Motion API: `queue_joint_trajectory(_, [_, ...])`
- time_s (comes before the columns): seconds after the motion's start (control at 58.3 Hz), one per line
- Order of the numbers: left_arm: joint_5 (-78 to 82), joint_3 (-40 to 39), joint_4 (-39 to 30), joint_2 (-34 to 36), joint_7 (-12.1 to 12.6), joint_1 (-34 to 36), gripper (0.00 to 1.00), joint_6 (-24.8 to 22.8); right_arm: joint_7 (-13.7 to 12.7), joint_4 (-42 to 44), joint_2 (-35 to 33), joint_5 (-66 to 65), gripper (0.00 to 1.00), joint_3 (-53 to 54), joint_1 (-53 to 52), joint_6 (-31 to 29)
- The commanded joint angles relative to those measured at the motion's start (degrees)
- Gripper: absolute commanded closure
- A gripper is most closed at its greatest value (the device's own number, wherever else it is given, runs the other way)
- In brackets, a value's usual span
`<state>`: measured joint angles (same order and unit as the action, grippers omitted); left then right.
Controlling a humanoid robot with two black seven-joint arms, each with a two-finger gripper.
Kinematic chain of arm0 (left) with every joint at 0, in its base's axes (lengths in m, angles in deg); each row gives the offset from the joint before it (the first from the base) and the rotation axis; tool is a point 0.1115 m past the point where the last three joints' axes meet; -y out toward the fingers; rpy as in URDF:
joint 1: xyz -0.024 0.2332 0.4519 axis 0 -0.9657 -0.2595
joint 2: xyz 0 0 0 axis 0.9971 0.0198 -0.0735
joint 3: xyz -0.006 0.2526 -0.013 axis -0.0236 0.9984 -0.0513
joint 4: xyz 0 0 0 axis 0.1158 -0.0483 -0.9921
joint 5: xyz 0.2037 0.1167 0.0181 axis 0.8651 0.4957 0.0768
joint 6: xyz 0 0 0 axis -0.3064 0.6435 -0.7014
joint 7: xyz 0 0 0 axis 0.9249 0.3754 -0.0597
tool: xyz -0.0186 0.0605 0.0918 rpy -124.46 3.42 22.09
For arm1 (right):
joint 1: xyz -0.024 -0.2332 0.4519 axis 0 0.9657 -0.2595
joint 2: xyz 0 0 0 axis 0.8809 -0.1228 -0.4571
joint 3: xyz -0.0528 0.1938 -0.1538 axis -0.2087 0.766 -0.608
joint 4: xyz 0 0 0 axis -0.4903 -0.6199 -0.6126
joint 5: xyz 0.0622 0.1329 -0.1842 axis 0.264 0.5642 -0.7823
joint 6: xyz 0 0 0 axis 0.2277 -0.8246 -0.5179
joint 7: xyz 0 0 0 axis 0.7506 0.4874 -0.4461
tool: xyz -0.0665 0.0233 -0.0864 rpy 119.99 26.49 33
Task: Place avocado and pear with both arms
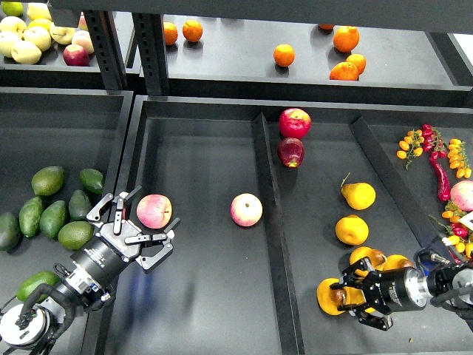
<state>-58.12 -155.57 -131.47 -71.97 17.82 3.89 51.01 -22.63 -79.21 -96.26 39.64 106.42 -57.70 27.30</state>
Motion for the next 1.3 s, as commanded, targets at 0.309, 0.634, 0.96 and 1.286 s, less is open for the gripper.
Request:
queue_joint_trajectory(0.309, [0.00, -0.01, -0.50, 0.00, 0.00, -0.41, 0.01, 0.00, 0.00, -1.93, -5.62, 0.61, 0.01, 0.33, -2.71, 0.00])
queue_joint_trajectory(0.634, [0.00, 0.34, -0.50, 0.00, 0.00, -0.93, 0.01, 0.00, 0.00, -1.07, -15.30, 1.84, 0.01, 0.68, -12.64, 0.00])
queue_joint_trajectory(0.96, [0.00, 0.34, -0.50, 0.00, 0.00, -1.64, 0.01, 0.00, 0.00, 10.10, -3.71, 4.38, 0.01, 15.00, -10.72, 0.00])
queue_joint_trajectory(1.286, [0.00, 0.34, -1.03, 0.00, 0.00, -1.81, 0.01, 0.00, 0.00, 11.25, 14.66, 7.99, 0.01, 37.76, -0.87, 0.00])
